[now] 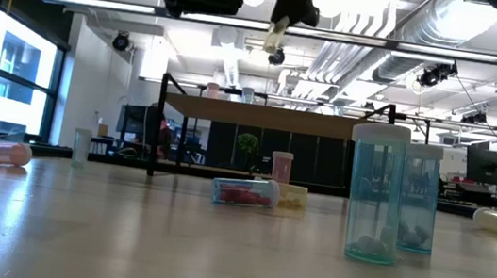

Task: Pick and place medicine bottles onto shelf by color
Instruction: Put the yellow medicine bottle on the shelf

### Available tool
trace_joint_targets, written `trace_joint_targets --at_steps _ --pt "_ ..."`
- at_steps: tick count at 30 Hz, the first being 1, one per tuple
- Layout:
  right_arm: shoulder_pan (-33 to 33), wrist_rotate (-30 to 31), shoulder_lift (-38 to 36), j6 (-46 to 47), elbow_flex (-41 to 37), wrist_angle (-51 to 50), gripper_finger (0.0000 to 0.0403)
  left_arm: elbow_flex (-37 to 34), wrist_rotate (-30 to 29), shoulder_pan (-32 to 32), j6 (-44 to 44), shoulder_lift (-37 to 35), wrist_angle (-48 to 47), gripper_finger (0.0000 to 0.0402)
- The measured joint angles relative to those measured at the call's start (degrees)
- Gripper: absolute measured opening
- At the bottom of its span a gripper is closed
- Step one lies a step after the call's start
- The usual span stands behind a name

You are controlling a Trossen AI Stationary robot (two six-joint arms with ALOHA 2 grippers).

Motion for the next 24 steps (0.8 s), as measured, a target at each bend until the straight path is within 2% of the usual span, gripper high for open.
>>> trace_joint_targets --at_steps 5,15,24 --pt "-6.17 3.27 -0.02 0.70 0.00 0.18 0.0104 0.00 0.05 -0.67 0.04 -0.67 -1.42 0.0175" --pt "-20.76 1.94 0.48 9.58 0.00 6.16 0.0104 0.00 0.43 -2.26 0.03 -0.67 -1.38 0.0175" --pt "-21.53 0.20 4.60 10.67 0.00 4.76 0.0104 0.00 0.43 -3.07 0.04 -0.67 -1.38 0.0175"
